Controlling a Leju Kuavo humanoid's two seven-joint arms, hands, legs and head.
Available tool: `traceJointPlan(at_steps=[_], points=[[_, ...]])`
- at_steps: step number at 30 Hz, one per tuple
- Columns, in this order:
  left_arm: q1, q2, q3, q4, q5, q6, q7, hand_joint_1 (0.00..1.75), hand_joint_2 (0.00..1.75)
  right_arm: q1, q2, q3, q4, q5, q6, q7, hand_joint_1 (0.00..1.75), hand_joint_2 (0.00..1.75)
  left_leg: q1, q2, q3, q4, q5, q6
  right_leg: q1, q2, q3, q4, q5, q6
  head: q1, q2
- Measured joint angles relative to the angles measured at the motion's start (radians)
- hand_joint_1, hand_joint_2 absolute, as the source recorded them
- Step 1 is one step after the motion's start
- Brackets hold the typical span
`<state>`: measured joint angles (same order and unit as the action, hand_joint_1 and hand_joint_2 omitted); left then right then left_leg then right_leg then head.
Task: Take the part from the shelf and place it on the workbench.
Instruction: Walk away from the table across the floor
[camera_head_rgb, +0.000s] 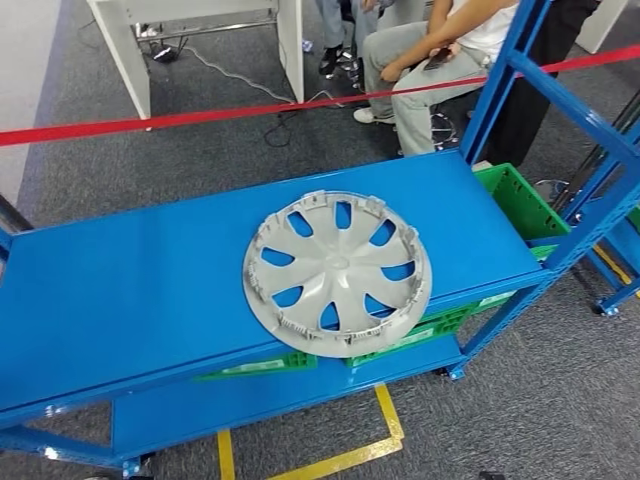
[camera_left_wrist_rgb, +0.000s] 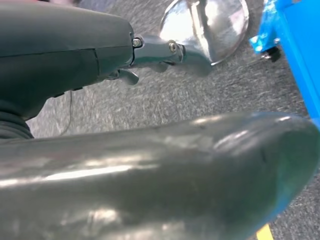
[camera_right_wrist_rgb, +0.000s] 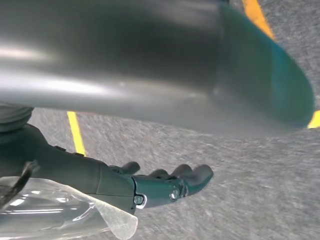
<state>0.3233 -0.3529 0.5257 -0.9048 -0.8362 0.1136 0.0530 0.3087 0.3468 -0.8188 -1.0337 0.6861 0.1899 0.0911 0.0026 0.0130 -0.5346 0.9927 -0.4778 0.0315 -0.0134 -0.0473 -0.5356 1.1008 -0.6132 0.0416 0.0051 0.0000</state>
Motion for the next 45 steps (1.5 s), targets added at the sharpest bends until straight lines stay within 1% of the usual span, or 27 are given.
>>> traceJointPlan(at_steps=[2,3,4,6,8,10,12,14,16,18,19,21,22,23,25,27,28,30,32,33,34,35,36,37,39,41,45], points=[[0.000,0.000,-0.003,-0.001,0.000,0.000,0.000,0.00,0.00,0.002,-0.001,-0.001,0.001,0.000,0.000,0.000,0.00,0.00,0.000,-0.026,-0.001,0.000,-0.001,0.004,0.001,0.040,-0.075,0.140,-0.055,-0.001,0.005,0.000],[0.000,0.000,-0.004,-0.001,0.000,0.000,0.000,0.00,0.00,0.002,-0.001,-0.001,0.002,0.001,0.000,0.000,0.00,0.00,-0.001,-0.040,0.000,0.000,-0.002,0.004,0.001,0.044,-0.099,0.178,-0.058,-0.002,0.005,0.000],[0.001,0.000,-0.004,-0.001,0.001,0.000,0.000,0.00,0.00,0.002,-0.001,-0.001,0.003,0.001,0.000,0.000,0.00,0.00,-0.001,-0.056,0.002,0.000,-0.003,0.004,0.001,0.047,-0.105,0.175,-0.039,-0.003,0.005,0.000],[0.001,0.000,-0.004,-0.001,0.001,0.000,0.000,0.00,0.00,0.002,-0.001,-0.001,0.003,0.001,0.000,0.000,0.00,0.00,0.000,-0.087,0.010,0.001,-0.007,-0.001,-0.002,0.065,-0.061,0.058,0.044,-0.005,0.006,0.000],[0.000,0.000,-0.004,-0.002,0.001,0.000,0.000,0.00,0.00,0.002,-0.001,-0.001,0.005,0.001,0.000,0.000,0.00,0.00,-0.002,-0.114,0.013,0.004,-0.012,-0.009,-0.007,0.116,-0.007,-0.064,0.093,-0.008,0.006,0.000],[0.001,0.001,-0.005,-0.003,0.002,0.000,0.001,0.00,0.00,0.001,-0.001,-0.002,0.007,0.002,0.001,0.000,0.00,0.00,-0.001,-0.137,0.007,0.007,-0.011,-0.020,-0.007,0.140,0.013,-0.096,0.093,-0.014,0.006,0.000],[0.004,0.001,-0.005,-0.003,0.004,0.001,0.003,0.00,0.00,-0.001,-0.001,-0.003,0.007,0.004,0.001,0.000,0.00,0.00,0.003,-0.151,0.001,0.009,-0.011,-0.030,-0.006,0.116,0.020,-0.098,0.095,-0.026,0.006,0.000],[0.004,0.001,-0.005,-0.004,0.005,0.002,0.004,0.00,0.00,-0.002,0.000,-0.004,0.007,0.005,0.001,-0.001,0.00,0.00,0.001,-0.108,-0.019,0.053,-0.038,-0.040,-0.008,0.088,0.024,-0.103,0.095,-0.038,-0.001,0.000],[0.001,0.001,-0.006,-0.004,0.005,0.003,0.004,0.00,0.00,0.000,0.000,-0.005,0.008,0.005,0.001,-0.002,0.00,0.00,0.000,-0.044,-0.078,0.176,-0.100,-0.048,-0.006,0.054,0.028,-0.105,0.091,-0.047,-0.009,0.000],[0.001,0.002,-0.007,-0.004,0.006,0.003,0.004,0.00,0.00,0.001,0.000,-0.006,0.008,0.005,0.001,-0.001,0.00,0.00,0.002,-0.023,-0.138,0.294,-0.139,-0.051,-0.002,0.020,0.029,-0.105,0.086,-0.052,-0.009,0.000],[0.002,0.002,-0.007,-0.004,0.006,0.003,0.004,0.00,0.00,0.000,0.000,-0.007,0.008,0.005,0.001,-0.001,0.00,0.00,0.002,-0.020,-0.144,0.307,-0.131,-0.051,-0.001,0.005,0.029,-0.105,0.082,-0.052,-0.009,0.000],[0.004,0.002,-0.006,-0.004,0.007,0.003,0.005,0.00,0.00,-0.001,0.000,-0.007,0.008,0.005,0.001,-0.001,0.00,0.00,-0.001,-0.006,-0.096,0.211,-0.066,-0.041,0.003,-0.023,0.035,-0.105,0.074,-0.052,-0.009,0.000],[0.004,0.002,-0.006,-0.005,0.007,0.004,0.005,0.00,0.00,-0.001,0.001,-0.007,0.008,0.005,0.001,-0.002,0.00,0.00,-0.006,0.019,-0.058,0.138,-0.036,-0.031,0.006,-0.035,0.041,-0.105,0.070,-0.050,-0.008,0.000],[0.002,0.002,-0.007,-0.005,0.008,0.004,0.005,0.00,0.00,-0.002,0.001,-0.007,0.008,0.005,0.001,-0.002,0.00,0.00,-0.011,0.042,-0.028,0.076,-0.018,-0.022,0.009,-0.047,0.046,-0.105,0.065,-0.047,-0.009,0.000],[0.000,0.002,-0.007,-0.006,0.008,0.007,0.005,0.00,0.00,-0.002,0.001,-0.007,0.009,0.006,0.002,-0.002,0.00,0.00,-0.021,0.067,-0.004,0.022,-0.015,-0.010,0.013,-0.069,0.051,-0.105,0.058,-0.038,-0.009,0.000],[0.002,0.002,-0.007,-0.007,0.010,0.010,0.005,0.00,0.00,-0.004,0.001,-0.007,0.009,0.007,0.002,-0.003,0.00,0.00,-0.021,0.045,-0.005,0.014,-0.013,-0.004,0.013,-0.091,0.064,-0.109,0.054,-0.029,-0.010,0.000],[0.004,0.001,-0.006,-0.007,0.012,0.012,0.006,0.00,0.00,-0.006,0.000,-0.006,0.009,0.007,0.002,-0.004,0.00,0.00,-0.018,0.033,-0.003,0.007,-0.009,0.000,0.012,-0.083,0.068,-0.107,0.048,-0.023,-0.009,0.000],[0.004,-0.001,-0.006,-0.007,0.016,0.015,0.006,0.00,0.00,-0.007,-0.001,-0.006,0.010,0.008,0.000,-0.007,0.00,0.00,-0.010,0.009,0.004,-0.007,0.000,0.007,0.010,-0.029,0.046,-0.052,0.011,-0.013,-0.002,0.000],[0.002,-0.001,-0.006,-0.007,0.020,0.017,0.006,0.00,0.87,-0.007,-0.002,-0.006,0.012,0.008,-0.001,-0.009,0.00,0.87,-0.005,-0.015,0.003,-0.009,0.002,0.011,0.005,0.028,-0.024,0.081,-0.046,-0.007,0.004,0.000],[0.001,-0.001,-0.006,-0.007,0.021,0.019,0.006,0.00,0.87,-0.007,-0.002,-0.007,0.015,0.009,-0.001,-0.009,0.00,1.31,-0.005,-0.028,0.003,-0.008,0.001,0.011,0.002,0.038,-0.059,0.139,-0.060,-0.004,0.004,0.000],[0.001,-0.001,-0.006,-0.007,0.023,0.020,0.006,0.00,0.87,-0.006,-0.002,-0.007,0.017,0.009,-0.002,-0.009,0.00,1.31,-0.004,-0.041,0.004,-0.008,0.000,0.011,0.001,0.042,-0.083,0.169,-0.055,-0.002,0.004,0.000],[0.000,-0.001,-0.007,-0.007,0.027,0.019,0.005,0.00,0.44,-0.006,-0.003,-0.007,0.019,0.008,-0.003,-0.010,0.00,0.87,-0.003,-0.052,0.007,-0.007,-0.002,0.010,-0.001,0.044,-0.088,0.160,-0.030,0.001,0.004,0.000],[-0.002,0.000,-0.009,-0.007,0.034,0.017,0.002,0.00,0.00,-0.007,-0.003,-0.006,0.025,0.003,-0.006,-0.011,0.00,0.44,-0.002,-0.062,0.012,-0.006,-0.005,0.006,-0.004,0.045,-0.076,0.115,0.012,0.004,0.005,0.000],[-0.005,0.002,-0.013,-0.007,0.045,0.012,-0.002,0.00,0.00,-0.008,-0.005,-0.002,0.034,-0.006,-0.009,-0.012,0.00,0.00,0.000,-0.070,0.015,-0.003,-0.010,0.001,-0.007,0.047,-0.055,0.050,0.056,0.007,0.005,0.000],[-0.018,0.009,-0.028,-0.006,0.075,0.000,-0.013,0.00,0.00,-0.012,-0.009,0.017,0.066,-0.036,-0.016,-0.013,0.00,0.00,-0.001,-0.082,0.015,0.008,-0.021,-0.012,-0.011,0.059,-0.013,-0.056,0.101,0.007,0.008,0.000],[-0.033,0.021,-0.046,-0.004,0.112,-0.008,-0.019,0.00,0.00,-0.013,-0.012,0.047,0.096,-0.068,-0.023,-0.016,0.00,0.00,-0.005,-0.086,0.010,0.017,-0.028,-0.015,-0.012,0.068,0.000,-0.084,0.099,-0.003,0.010,0.000],[-0.050,0.045,-0.084,0.022,0.189,-0.020,-0.022,0.00,0.00,-0.020,-0.030,0.110,0.143,-0.134,-0.042,-0.024,0.00,0.00,-0.006,-0.085,0.009,0.015,-0.023,0.018,-0.010,0.071,-0.002,-0.083,0.100,-0.010,0.006,0.000]])
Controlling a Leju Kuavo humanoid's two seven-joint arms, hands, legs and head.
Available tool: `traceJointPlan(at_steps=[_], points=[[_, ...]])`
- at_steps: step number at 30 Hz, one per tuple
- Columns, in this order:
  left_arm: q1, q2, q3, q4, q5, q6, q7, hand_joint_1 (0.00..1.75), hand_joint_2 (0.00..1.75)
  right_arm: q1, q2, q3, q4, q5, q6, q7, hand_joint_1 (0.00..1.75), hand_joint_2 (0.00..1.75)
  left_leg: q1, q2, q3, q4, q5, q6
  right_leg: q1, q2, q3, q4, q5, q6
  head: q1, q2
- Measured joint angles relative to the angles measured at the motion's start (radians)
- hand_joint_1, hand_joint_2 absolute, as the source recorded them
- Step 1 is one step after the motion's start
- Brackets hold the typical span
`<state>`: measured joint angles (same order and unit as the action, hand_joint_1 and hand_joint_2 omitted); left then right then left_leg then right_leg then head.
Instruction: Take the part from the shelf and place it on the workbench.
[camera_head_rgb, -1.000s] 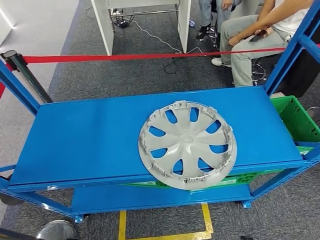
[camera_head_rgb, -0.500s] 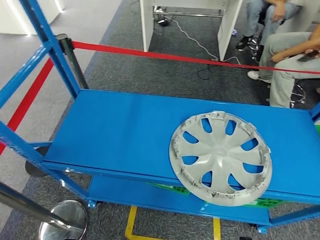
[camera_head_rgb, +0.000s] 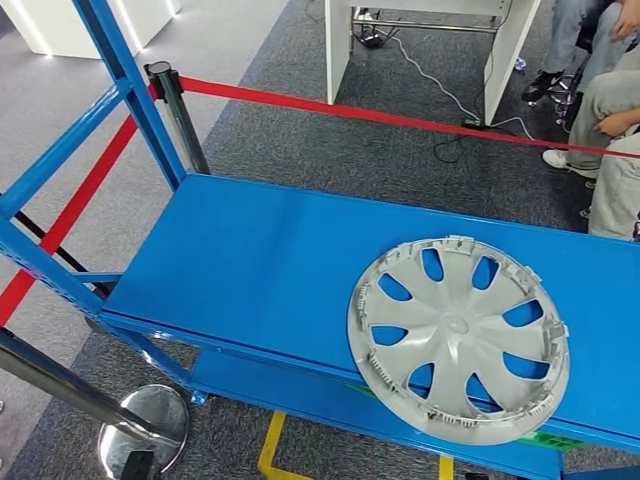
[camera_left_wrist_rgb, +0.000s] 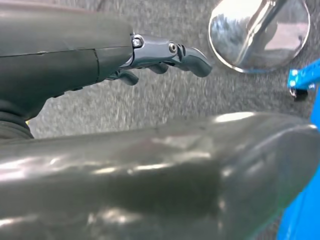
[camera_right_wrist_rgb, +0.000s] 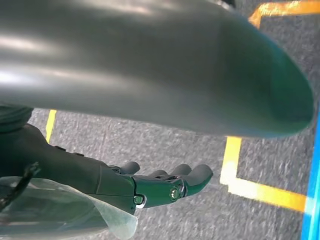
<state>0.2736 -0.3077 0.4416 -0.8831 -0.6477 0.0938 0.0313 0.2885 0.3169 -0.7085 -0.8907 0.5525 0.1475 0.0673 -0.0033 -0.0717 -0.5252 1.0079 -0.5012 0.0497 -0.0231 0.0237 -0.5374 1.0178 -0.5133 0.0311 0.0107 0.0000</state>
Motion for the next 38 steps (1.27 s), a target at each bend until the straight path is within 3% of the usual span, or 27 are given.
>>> traceJointPlan(at_steps=[2,6,8,11,13,31,38], points=[[-0.007,0.015,-0.023,0.020,0.041,-0.006,-0.001,0.00,0.00,-0.009,-0.014,0.038,0.026,-0.035,-0.009,-0.004,0.00,0.00,0.001,0.000,0.002,-0.002,0.002,0.006,0.003,0.000,0.000,0.000,-0.001,-0.004,0.000,0.000],[-0.018,0.043,-0.069,0.065,0.113,-0.016,-0.004,0.00,0.00,-0.026,-0.043,0.111,0.077,-0.097,-0.026,-0.011,0.00,0.00,0.002,0.000,0.003,-0.006,0.002,0.004,0.007,-0.001,0.000,0.001,-0.004,-0.013,0.000,0.000],[-0.024,0.058,-0.093,0.089,0.152,-0.022,-0.007,0.00,0.00,-0.034,-0.060,0.150,0.103,-0.130,-0.034,-0.015,0.00,0.00,0.004,0.000,0.003,-0.008,0.002,-0.008,0.009,-0.001,0.000,0.002,-0.005,-0.015,0.000,0.000],[-0.032,0.082,-0.127,0.126,0.206,-0.028,-0.009,0.00,0.00,-0.044,-0.086,0.206,0.142,-0.176,-0.047,-0.021,0.00,0.00,0.009,0.000,0.003,-0.010,-0.001,-0.043,0.011,-0.001,0.000,0.002,-0.006,-0.017,0.001,0.000],[-0.037,0.097,-0.149,0.151,0.241,-0.034,-0.011,0.00,0.00,-0.050,-0.103,0.243,0.165,-0.206,-0.055,-0.024,0.00,0.00,0.010,0.000,0.003,-0.010,-0.002,-0.050,0.012,-0.001,0.001,0.002,-0.006,-0.017,0.001,0.000],[-0.086,0.253,-0.349,0.379,0.573,-0.078,-0.024,0.00,0.00,-0.110,-0.256,0.581,0.394,-0.489,-0.130,-0.057,0.00,0.00,0.003,0.001,0.003,-0.007,-0.003,-0.051,0.004,0.000,0.003,-0.001,-0.004,-0.013,0.001,0.000],[-0.095,0.284,-0.391,0.425,0.644,-0.088,-0.028,0.00,0.00,-0.120,-0.287,0.649,0.442,-0.548,-0.147,-0.064,0.00,0.00,0.003,0.001,0.003,-0.007,-0.003,-0.051,0.004,0.000,0.003,-0.001,-0.004,-0.013,0.001,0.000]])
